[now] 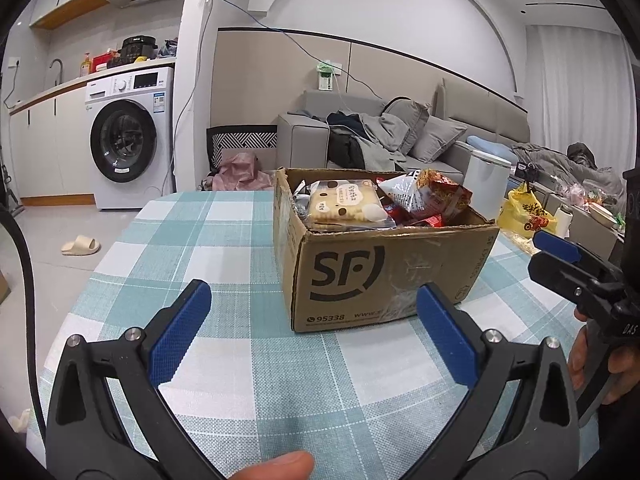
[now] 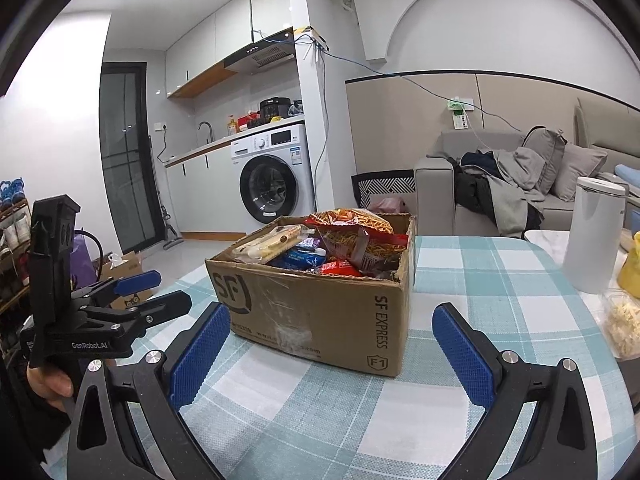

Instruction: Organize snacks

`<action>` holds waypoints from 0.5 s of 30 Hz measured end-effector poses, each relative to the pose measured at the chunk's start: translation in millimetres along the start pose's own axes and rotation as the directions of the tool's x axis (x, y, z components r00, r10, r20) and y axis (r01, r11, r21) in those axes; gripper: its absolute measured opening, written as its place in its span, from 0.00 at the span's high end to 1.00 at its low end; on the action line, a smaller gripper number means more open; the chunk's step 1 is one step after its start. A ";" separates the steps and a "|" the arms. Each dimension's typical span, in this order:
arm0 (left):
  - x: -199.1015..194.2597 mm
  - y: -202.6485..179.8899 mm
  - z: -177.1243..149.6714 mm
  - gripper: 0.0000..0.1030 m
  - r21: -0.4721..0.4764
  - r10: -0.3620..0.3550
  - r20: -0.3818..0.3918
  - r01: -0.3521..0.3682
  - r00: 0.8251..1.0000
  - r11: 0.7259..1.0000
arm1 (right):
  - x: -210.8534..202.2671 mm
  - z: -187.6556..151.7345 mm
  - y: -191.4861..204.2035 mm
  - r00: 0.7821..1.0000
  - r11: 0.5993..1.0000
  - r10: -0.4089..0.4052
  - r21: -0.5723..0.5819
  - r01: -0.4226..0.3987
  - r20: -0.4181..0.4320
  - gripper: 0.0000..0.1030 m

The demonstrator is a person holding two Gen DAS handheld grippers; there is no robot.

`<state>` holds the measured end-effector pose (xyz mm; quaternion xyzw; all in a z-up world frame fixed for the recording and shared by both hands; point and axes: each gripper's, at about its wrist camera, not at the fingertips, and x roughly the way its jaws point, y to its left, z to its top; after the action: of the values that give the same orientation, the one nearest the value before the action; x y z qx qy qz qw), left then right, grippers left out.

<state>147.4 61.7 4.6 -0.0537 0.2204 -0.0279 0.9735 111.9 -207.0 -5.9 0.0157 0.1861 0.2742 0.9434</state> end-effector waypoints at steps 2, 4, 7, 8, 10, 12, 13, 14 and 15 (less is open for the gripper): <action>0.1 0.4 0.8 0.01 -0.004 -0.001 -0.001 0.001 1.000 1.000 | -1.4 -0.1 -1.4 1.000 1.000 0.001 0.004 -0.001 0.011 0.00; 0.0 0.6 0.7 0.01 -0.004 0.002 -0.004 -0.002 1.000 1.000 | -3.4 -0.7 -1.4 1.000 1.000 -0.004 0.004 0.004 0.020 0.00; 1.0 -0.1 0.4 0.01 0.001 0.003 -0.005 -0.003 1.000 1.000 | -3.5 -0.9 -1.1 1.000 1.000 -0.007 0.002 0.007 0.020 0.00; 0.6 -0.1 0.3 0.01 0.001 0.003 -0.004 -0.003 1.000 1.000 | -3.0 -0.9 -1.2 1.000 1.000 -0.008 0.002 0.008 0.017 0.00; 0.7 -0.8 -0.1 0.01 0.006 0.004 -0.001 -0.004 1.000 1.000 | -2.8 -0.8 -1.6 1.000 1.000 -0.008 0.004 0.008 0.014 0.00; 0.9 -1.4 -0.5 0.01 0.011 0.004 0.001 -0.004 1.000 1.000 | -2.8 -0.8 -1.4 1.000 1.000 -0.010 0.004 0.010 0.016 0.00; -0.1 -1.7 -1.1 0.01 0.012 0.004 0.002 -0.004 1.000 1.000 | -3.4 -0.8 -1.6 1.000 1.000 -0.010 0.006 0.010 0.018 0.00; 0.5 -1.8 -1.2 0.01 0.014 0.005 0.001 -0.005 1.000 1.000 | -3.2 -0.8 -1.8 1.000 1.000 -0.010 0.007 0.010 0.017 0.00; 0.4 -2.1 -1.3 0.01 0.015 0.005 0.001 -0.005 1.000 1.000 | -3.1 -1.0 -1.9 1.000 1.000 -0.011 0.007 0.011 0.016 0.00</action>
<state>147.1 59.5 3.5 -0.0461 0.2199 -0.0269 0.9741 110.1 -210.2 -6.1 0.0201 0.1795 0.2683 0.9463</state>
